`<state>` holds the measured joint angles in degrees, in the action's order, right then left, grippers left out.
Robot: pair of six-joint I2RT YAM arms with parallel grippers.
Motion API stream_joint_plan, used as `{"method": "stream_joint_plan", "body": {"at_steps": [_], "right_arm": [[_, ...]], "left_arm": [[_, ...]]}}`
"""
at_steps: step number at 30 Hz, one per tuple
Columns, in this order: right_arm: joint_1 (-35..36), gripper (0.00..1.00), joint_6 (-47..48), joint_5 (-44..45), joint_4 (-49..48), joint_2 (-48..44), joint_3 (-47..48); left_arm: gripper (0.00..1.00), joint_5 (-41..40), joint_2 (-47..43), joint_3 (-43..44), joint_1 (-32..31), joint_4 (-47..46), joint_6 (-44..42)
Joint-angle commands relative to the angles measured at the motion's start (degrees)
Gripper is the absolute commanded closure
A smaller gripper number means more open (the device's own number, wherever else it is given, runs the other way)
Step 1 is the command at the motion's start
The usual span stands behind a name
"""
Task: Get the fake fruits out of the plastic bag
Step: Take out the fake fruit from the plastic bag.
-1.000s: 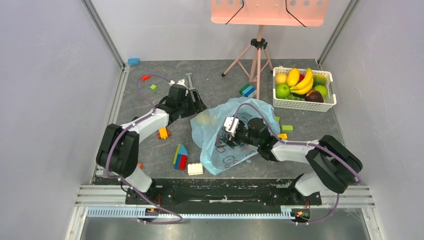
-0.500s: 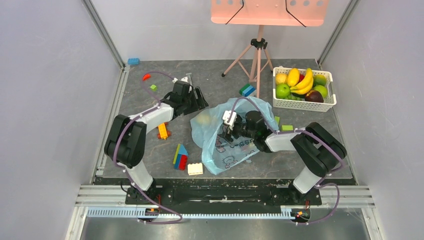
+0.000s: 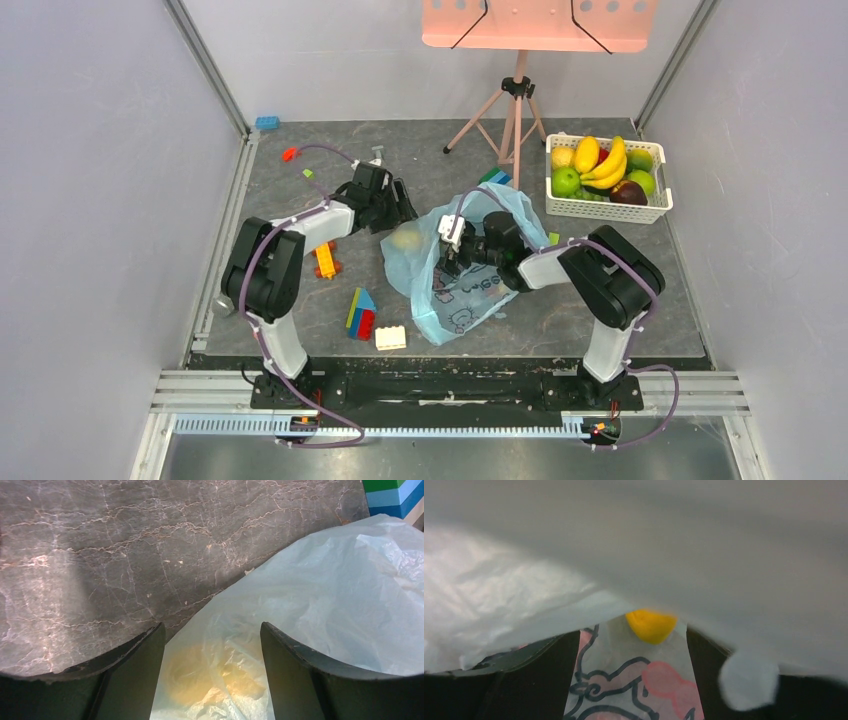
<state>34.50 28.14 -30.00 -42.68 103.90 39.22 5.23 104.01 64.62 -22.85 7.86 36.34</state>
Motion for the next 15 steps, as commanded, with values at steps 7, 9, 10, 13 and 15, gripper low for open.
{"method": "stream_joint_plan", "body": {"at_steps": [7, 9, 10, 13, 15], "right_arm": [[-0.6, 0.19, 1.6, -3.4, 2.2, 4.5, 8.9], [-0.6, 0.19, 1.7, -3.9, 4.2, 5.6, 11.2], [-0.6, 0.19, 1.8, -4.2, 5.3, 6.2, 12.3], [-0.6, 0.19, 2.2, -5.7, 9.7, 7.9, 15.8], [-0.5, 0.2, 2.7, -6.8, 13.4, 9.2, 18.6]], "left_arm": [[0.32, 5.0, 3.8, 4.2, 0.2, 0.5, -3.1], [0.34, 5.5, 4.3, 4.6, 0.0, 0.7, -3.6], [0.35, 5.8, 4.4, 4.8, -0.1, 0.7, -3.8], [0.37, 6.8, 4.8, 5.2, -0.3, 0.7, -4.5], [0.39, 7.4, 5.1, 5.7, -0.4, 0.9, -4.8]]}}
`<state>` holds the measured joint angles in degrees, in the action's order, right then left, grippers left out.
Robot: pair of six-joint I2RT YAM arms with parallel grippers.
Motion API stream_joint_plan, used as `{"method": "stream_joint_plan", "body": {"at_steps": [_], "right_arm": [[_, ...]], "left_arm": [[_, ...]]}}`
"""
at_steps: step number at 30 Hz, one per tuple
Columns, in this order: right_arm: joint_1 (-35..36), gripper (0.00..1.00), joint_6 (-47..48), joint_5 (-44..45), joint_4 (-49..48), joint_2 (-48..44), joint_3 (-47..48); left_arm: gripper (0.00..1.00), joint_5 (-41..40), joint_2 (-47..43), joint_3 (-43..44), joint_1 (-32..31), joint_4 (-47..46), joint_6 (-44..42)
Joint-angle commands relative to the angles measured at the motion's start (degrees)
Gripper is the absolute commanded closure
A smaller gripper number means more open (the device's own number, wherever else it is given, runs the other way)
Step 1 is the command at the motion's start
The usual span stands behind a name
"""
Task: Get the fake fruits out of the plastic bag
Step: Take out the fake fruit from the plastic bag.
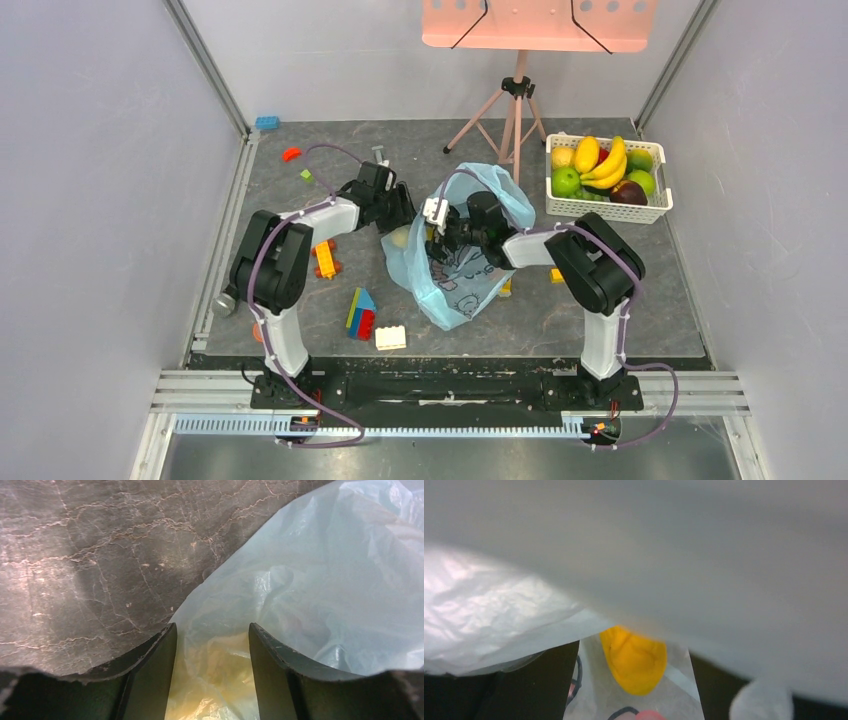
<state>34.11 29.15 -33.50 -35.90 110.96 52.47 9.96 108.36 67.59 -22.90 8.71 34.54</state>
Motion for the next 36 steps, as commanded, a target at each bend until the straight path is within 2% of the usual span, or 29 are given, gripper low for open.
{"method": "stream_joint_plan", "body": {"at_steps": [1, 6, 8, 15, 18, 34, 36], "right_arm": [[-0.2, 0.2, 1.9, -3.7, 8.5, 2.6, 6.6], [-0.2, 0.23, 1.9, -4.8, 15.2, 5.0, 11.3], [-0.2, 0.27, 1.8, -4.7, 17.8, 5.8, 13.0], [-0.2, 0.52, 1.5, -3.0, 22.2, 6.1, 14.3], [-0.2, 0.6, 0.8, -2.3, 22.4, 4.6, 13.1], [-0.1, 0.65, -6.1, 5.3, 18.6, -14.6, -3.8], [0.0, 0.65, -6.9, 5.3, 17.7, -16.2, -5.3]], "left_arm": [[0.4, 3.2, 1.0, 2.8, -0.3, 0.2, -3.2], [0.46, 4.2, 1.5, 3.1, -0.6, 0.3, -3.5], [0.47, 4.4, 1.5, 3.2, -0.6, 0.3, -3.5], [0.47, 4.0, 1.0, 2.7, -0.6, 0.2, -3.5], [0.47, 3.8, 0.6, 2.4, -0.6, -0.1, -3.3], [0.49, 2.3, -2.9, -0.7, -0.3, -1.3, -2.6], [0.45, 3.6, -4.2, -1.8, -0.3, -2.0, -2.0]]}}
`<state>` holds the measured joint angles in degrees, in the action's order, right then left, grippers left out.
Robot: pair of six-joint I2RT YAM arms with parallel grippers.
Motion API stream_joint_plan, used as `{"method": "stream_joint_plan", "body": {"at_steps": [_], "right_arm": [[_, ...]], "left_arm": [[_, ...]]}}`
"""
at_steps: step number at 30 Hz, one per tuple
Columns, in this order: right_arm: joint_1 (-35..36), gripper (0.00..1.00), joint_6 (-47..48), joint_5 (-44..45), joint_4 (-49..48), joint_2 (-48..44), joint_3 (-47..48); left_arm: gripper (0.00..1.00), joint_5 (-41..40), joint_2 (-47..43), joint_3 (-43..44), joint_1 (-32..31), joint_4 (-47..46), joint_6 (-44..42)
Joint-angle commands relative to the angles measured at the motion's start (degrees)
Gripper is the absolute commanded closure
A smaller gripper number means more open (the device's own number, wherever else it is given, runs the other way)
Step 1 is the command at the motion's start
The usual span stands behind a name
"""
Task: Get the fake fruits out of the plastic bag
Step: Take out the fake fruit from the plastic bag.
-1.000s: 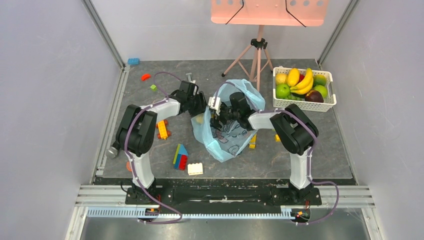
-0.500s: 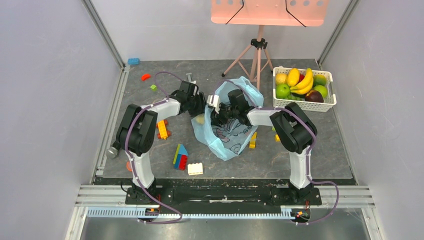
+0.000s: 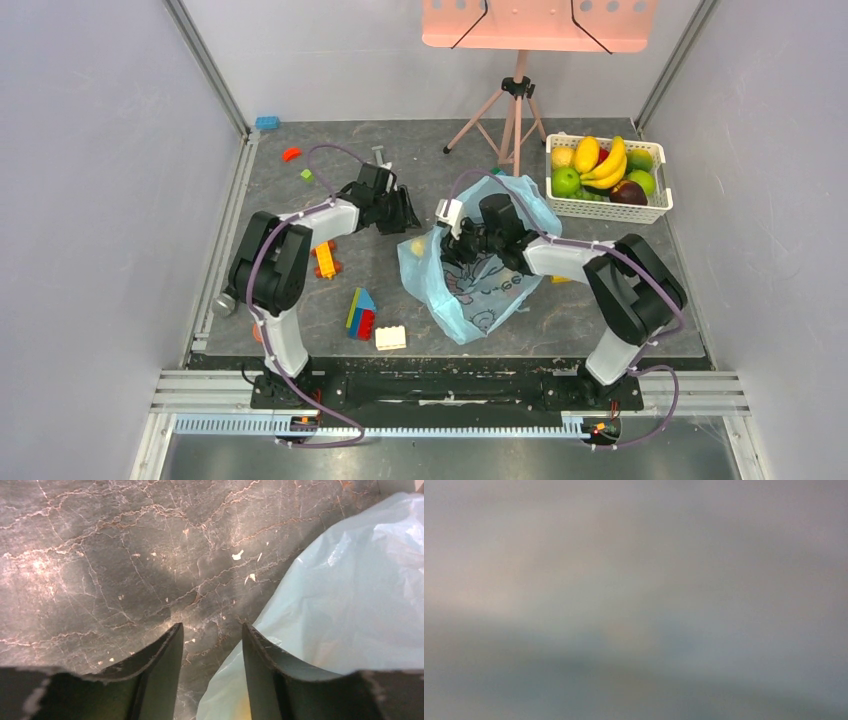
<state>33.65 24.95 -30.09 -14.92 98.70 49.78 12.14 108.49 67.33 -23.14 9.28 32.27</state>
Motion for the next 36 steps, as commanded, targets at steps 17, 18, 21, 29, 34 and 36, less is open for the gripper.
{"method": "stream_joint_plan", "body": {"at_steps": [17, 18, 21, 29, 34, 36], "right_arm": [[0.5, 0.64, -15.5, 4.1, -21.9, -9.2, -14.1], [0.5, 0.65, -16.9, 3.4, -23.8, -9.3, -14.4], [0.4, 0.65, -20.4, 2.2, -28.2, -9.6, -15.0], [0.5, 0.65, -26.7, 0.3, -34.2, -8.6, -14.4], [0.5, 0.64, -27.6, -0.1, -34.6, -8.2, -14.2], [0.5, 0.65, -27.6, 0.0, -34.5, -8.2, -14.3]], "left_arm": [[0.09, 8.3, -30.5, -25.3, 5.7, -19.2, 17.1], [0.09, 9.0, -30.9, -26.5, 5.8, -20.9, 18.1], [0.08, 10.0, -31.4, -27.5, 5.8, -22.7, 19.4], [0.09, 12.4, -31.4, -29.0, 5.8, -26.4, 21.7], [0.25, 14.0, -30.8, -30.3, 5.7, -30.7, 24.2], [0.35, 14.1, -30.7, -30.7, 5.8, -31.6, 24.7]]}}
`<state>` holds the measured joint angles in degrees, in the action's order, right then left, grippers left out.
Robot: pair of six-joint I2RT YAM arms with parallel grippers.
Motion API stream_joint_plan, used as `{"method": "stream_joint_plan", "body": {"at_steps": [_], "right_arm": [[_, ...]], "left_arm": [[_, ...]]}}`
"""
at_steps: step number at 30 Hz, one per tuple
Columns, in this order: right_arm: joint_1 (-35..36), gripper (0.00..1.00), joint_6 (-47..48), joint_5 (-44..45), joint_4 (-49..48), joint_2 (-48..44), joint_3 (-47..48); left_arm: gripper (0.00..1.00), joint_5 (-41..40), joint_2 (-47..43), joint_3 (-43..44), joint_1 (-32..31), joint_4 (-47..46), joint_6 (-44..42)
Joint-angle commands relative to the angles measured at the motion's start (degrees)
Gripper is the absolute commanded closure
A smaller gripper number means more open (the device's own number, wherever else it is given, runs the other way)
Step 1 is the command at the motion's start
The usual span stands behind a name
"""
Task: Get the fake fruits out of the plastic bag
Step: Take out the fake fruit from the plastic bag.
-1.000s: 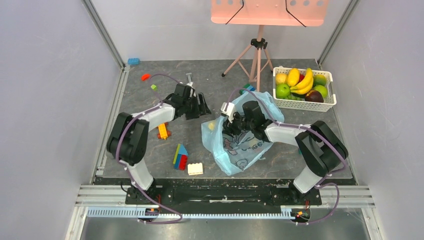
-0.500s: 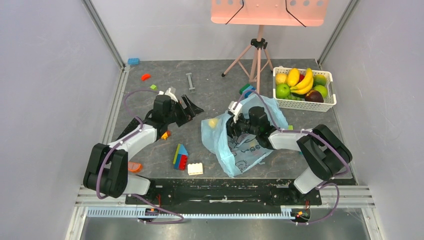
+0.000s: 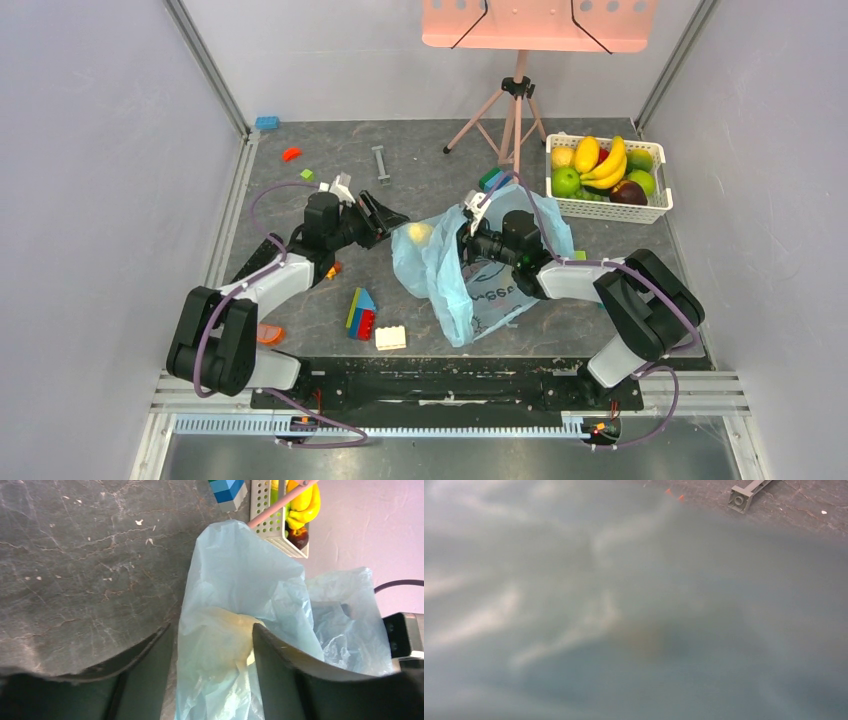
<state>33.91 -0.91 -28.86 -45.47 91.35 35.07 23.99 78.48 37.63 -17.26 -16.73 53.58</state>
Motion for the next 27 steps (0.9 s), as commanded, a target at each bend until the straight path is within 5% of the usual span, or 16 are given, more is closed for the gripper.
{"method": "stream_joint_plan", "body": {"at_steps": [1, 7, 11, 27], "right_arm": [[0.2, 0.64, -1.6, -1.1, -3.9, -0.8, 0.3], [0.2, 0.65, -0.2, 0.1, -1.9, -0.5, 0.4], [0.1, 0.64, -0.2, 0.2, -1.3, -0.8, -0.1], [0.1, 0.62, 2.3, 4.5, 3.1, -12.3, -12.1]], "left_arm": [[0.41, 2.3, -0.8, -1.1, -0.1, -5.9, 3.6], [0.68, 1.7, -1.8, -1.1, -0.1, -5.9, 3.5], [0.97, 0.9, -2.2, -0.8, -0.1, -5.7, 3.2], [0.98, -1.1, 0.0, 3.4, 8.5, -2.5, 1.1]]}}
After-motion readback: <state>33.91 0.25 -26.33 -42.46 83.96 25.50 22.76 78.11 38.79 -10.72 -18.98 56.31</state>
